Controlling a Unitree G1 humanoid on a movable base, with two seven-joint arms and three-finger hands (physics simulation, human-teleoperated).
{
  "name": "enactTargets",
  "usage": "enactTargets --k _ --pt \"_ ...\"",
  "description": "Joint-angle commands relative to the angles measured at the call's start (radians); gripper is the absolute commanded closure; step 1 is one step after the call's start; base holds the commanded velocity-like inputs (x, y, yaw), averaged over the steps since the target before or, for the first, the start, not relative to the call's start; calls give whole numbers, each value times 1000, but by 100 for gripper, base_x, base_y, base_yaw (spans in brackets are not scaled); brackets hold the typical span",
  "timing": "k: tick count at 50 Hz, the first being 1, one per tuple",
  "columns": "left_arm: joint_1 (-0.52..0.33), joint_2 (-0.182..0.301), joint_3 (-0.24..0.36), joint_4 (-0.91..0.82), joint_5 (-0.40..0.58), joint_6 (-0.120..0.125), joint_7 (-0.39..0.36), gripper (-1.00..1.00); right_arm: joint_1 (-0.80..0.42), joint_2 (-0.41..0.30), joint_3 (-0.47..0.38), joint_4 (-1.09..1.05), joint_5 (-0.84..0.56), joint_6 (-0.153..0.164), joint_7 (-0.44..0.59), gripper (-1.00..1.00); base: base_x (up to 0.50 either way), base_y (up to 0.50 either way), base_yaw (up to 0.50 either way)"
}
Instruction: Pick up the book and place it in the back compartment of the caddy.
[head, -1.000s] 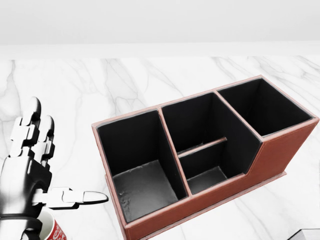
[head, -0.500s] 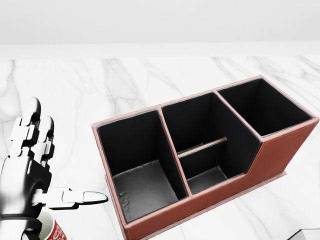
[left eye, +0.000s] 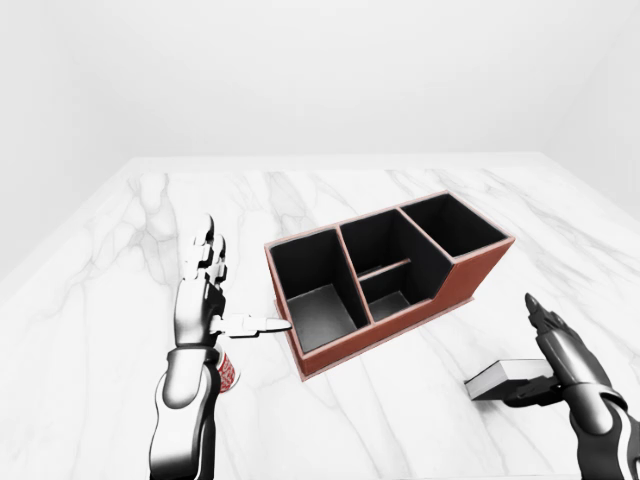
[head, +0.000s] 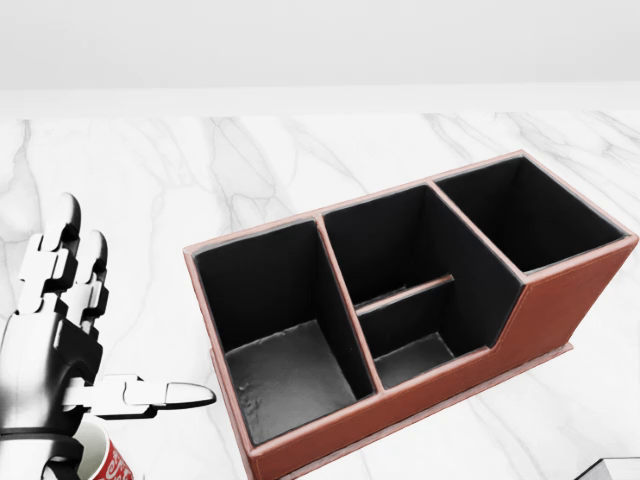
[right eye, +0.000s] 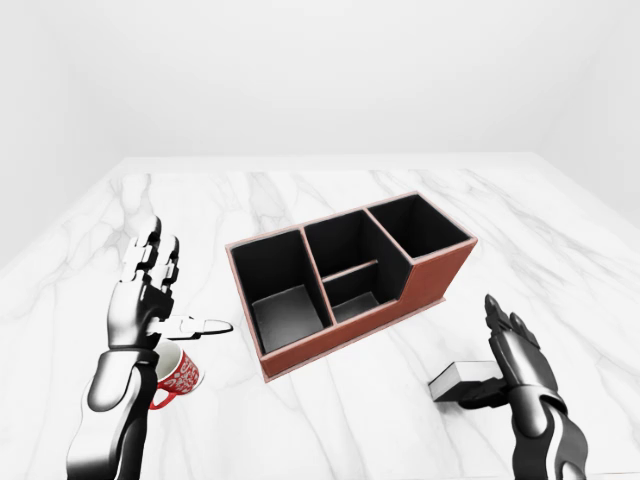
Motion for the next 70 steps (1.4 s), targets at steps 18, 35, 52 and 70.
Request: enactTargets --k 18,35,52,70 --pt "-2 0 0 -9 -1 0 1 -100 -7 -21 24 47 23 0 -10 100 0 0 0" --pt "2 -2 -4 0 2 0 4 -100 38 96 -34 -261 33 0 114 100 0 0 0" --pt "2 -2 -4 -7 -1 0 6 -100 34 141 -121 -502 47 0 255 100 0 0 0" --pt "-5 2 7 -9 -8 0 4 -100 -58 143 -22 -865 21 94 423 100 0 0 0"
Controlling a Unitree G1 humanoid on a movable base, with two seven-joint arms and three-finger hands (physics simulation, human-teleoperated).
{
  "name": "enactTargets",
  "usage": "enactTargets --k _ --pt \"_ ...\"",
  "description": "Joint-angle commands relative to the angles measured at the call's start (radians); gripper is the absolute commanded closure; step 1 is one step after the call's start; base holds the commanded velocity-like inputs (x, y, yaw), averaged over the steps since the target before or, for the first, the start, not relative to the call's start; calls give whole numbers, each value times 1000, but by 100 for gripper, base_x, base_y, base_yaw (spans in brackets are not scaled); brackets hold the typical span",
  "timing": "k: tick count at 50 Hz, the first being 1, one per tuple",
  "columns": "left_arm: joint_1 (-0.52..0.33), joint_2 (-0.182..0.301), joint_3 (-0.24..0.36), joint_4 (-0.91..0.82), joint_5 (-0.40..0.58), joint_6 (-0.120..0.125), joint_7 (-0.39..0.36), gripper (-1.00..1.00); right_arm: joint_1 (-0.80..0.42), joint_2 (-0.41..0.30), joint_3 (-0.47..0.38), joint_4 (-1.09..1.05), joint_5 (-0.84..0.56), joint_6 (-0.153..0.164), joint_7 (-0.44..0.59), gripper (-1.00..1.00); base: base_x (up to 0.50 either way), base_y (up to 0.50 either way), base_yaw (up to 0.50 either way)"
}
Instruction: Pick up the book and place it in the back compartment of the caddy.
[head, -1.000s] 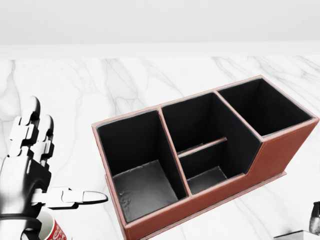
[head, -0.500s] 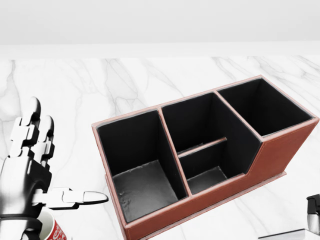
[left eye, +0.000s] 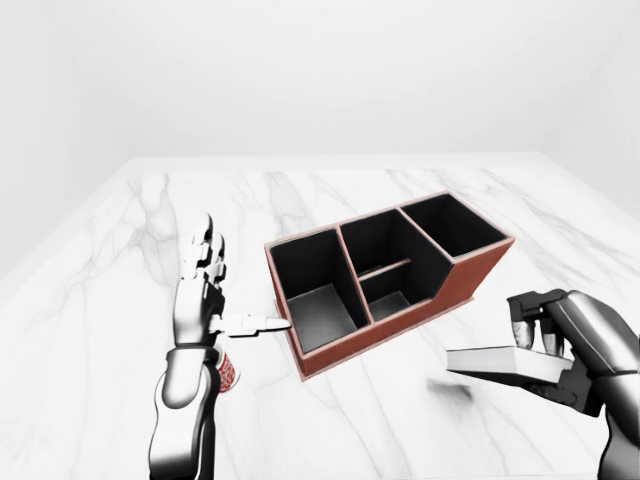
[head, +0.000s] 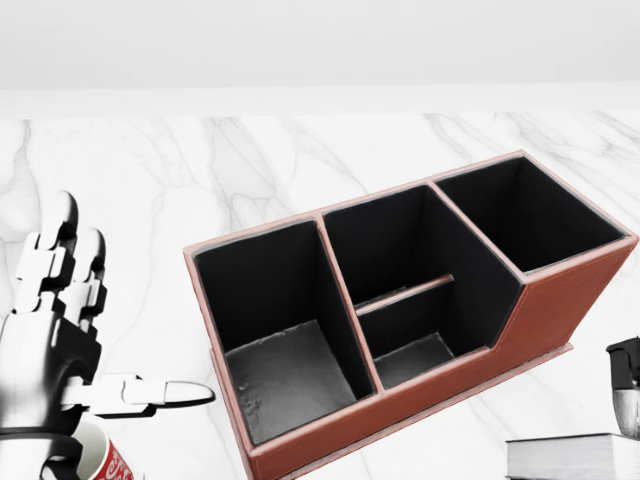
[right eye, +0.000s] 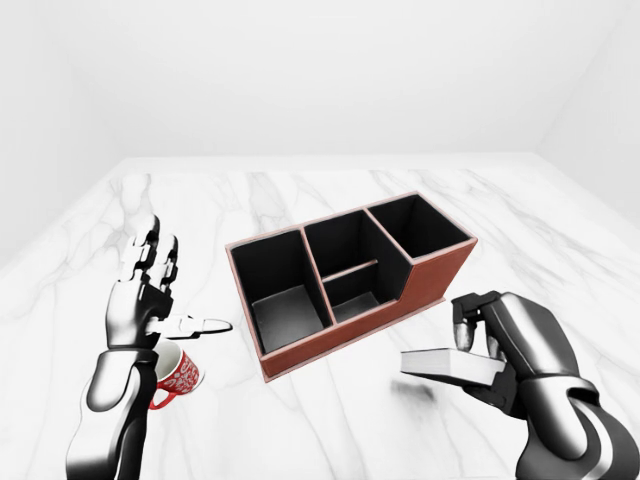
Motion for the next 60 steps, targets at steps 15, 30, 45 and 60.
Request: enactTargets --k 15,30,45,60 --pt "-4 3 15 -30 -9 0 -1 -100 -173 -42 203 -247 -88 125 30 100 0 0 0" --pt "-6 3 18 -37 -10 0 0 -100 -281 -57 332 -200 -161 125 30 100 0 0 0" --pt "-9 4 18 -28 -12 0 -2 -100 -427 -57 448 -136 -246 125 30 100 0 0 0" --pt "-8 5 20 -34 -14 0 -3 -100 -506 -43 496 -95 -283 125 30 100 0 0 0"
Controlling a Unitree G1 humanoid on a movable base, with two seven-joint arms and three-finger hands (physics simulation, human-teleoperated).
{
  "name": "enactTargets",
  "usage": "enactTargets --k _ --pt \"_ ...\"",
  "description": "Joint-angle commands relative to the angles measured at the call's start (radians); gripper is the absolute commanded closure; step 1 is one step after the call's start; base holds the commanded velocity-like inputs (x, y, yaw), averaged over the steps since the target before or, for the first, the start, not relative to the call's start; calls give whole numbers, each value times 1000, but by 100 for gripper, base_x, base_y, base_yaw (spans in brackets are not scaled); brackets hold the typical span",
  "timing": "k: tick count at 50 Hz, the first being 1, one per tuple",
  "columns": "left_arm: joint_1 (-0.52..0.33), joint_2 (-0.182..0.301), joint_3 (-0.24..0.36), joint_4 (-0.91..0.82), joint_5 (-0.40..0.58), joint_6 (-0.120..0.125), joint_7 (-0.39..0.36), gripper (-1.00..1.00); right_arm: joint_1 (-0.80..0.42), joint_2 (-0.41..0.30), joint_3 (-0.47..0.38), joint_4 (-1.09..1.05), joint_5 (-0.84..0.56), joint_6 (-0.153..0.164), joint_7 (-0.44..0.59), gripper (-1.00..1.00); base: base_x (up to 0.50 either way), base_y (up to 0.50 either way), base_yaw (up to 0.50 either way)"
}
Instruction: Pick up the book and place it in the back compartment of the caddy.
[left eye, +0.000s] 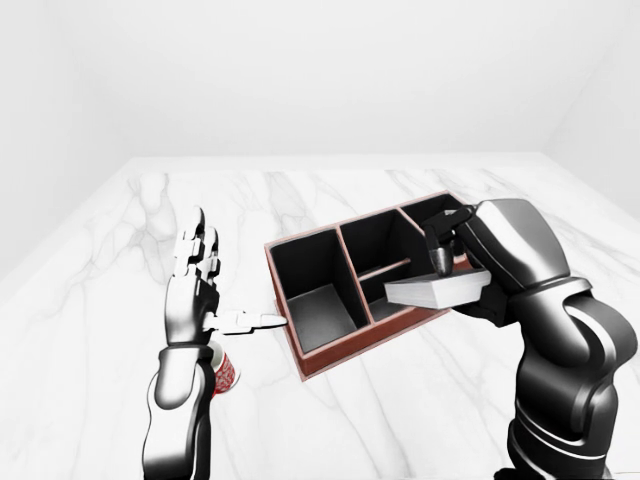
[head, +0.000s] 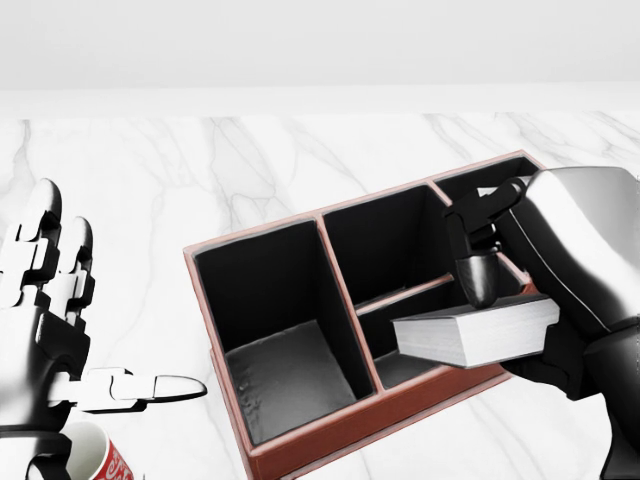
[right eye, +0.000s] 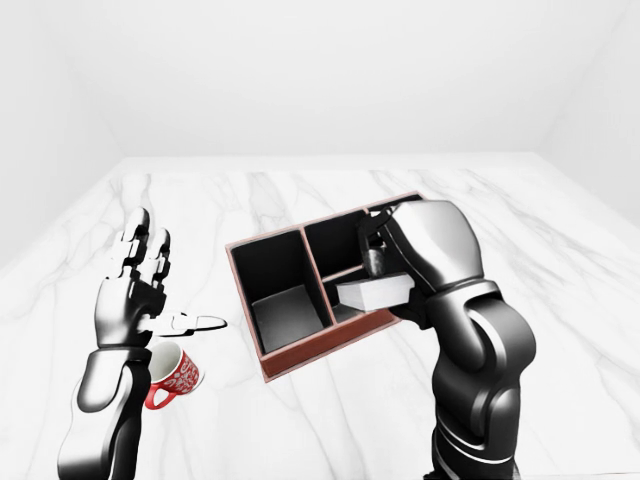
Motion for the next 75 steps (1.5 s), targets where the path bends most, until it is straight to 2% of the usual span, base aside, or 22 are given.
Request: enactTargets --k 1,24,49,75 --pt "1 0 -1 0 0 0 -1 -100 -72 7 34 32 -44 0 0 100 0 0 0" --pt "2 -1 1 -5 -1 0 0 -100 -144 38 92 188 -86 0 0 100 0 0 0" --pt "2 0 6 -15 -3 0 -2 -100 -187 37 108 387 -99 0 0 100 0 0 0" --pt "3 -2 -4 7 2 0 3 -100 -247 8 103 573 -91 0 -101 100 0 0 0"
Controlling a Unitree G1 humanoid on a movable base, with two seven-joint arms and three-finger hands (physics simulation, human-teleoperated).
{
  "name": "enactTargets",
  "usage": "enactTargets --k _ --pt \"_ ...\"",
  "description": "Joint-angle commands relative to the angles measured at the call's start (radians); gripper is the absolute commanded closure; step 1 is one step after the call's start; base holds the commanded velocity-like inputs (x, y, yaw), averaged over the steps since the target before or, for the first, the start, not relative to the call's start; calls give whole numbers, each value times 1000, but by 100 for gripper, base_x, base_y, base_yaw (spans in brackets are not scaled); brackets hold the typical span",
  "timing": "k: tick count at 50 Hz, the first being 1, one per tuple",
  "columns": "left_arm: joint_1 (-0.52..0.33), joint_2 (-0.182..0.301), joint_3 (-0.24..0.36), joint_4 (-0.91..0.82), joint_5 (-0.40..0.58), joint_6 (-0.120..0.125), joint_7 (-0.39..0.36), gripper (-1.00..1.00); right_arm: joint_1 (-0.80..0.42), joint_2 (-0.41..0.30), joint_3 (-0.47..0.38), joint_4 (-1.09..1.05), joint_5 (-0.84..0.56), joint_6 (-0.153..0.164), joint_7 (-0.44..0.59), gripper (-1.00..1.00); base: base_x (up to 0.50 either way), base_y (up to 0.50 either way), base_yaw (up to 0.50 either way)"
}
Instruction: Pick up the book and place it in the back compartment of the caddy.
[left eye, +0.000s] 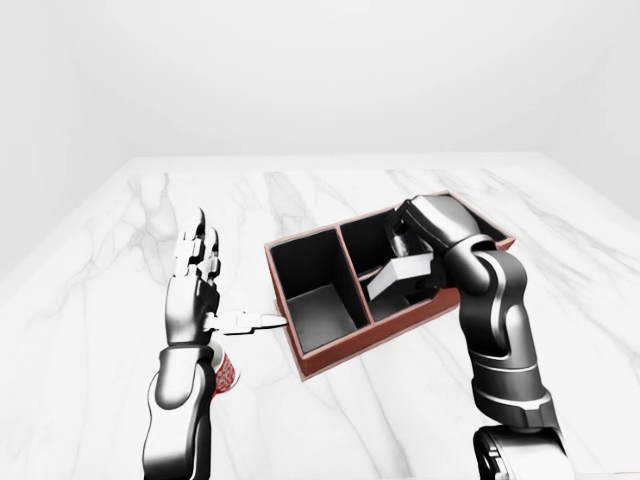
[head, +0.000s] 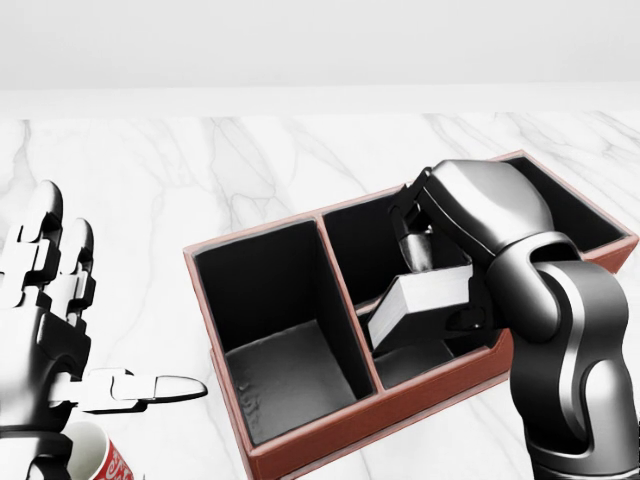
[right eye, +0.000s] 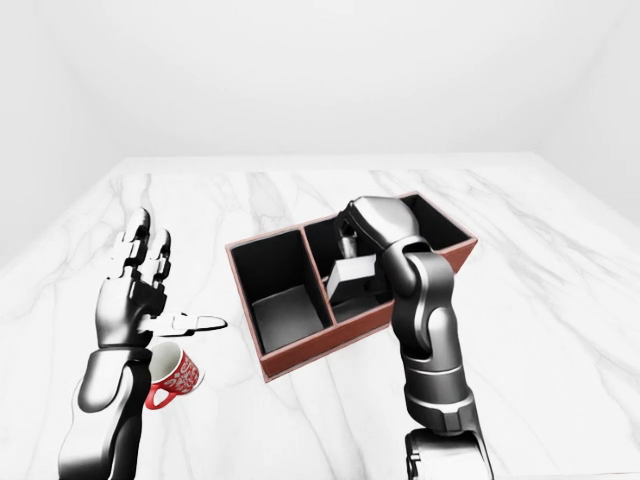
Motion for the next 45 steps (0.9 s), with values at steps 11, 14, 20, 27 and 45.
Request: enactTargets --k 11,14,20,27,45 --pt "5 -1 -2 -5 1 0 1 -100 -52 -20 -8 125 -2 0 -84 100 0 0 0" --pt "4 -2 -5 3 4 0 1 -100 -43 -21 -6 139 -5 0 -99 100 0 0 0" --pt "1 0 0 6 1 0 -1 -100 -41 -24 -8 172 -3 0 -119 100 0 0 0" --pt "0 1 0 1 0 0 -1 -100 -44 -25 -5 197 -4 0 -134 100 0 0 0" --pt "5 -1 -4 -2 5 0 1 -100 -40 -25 0 250 -3 -5 -170 100 0 0 0"
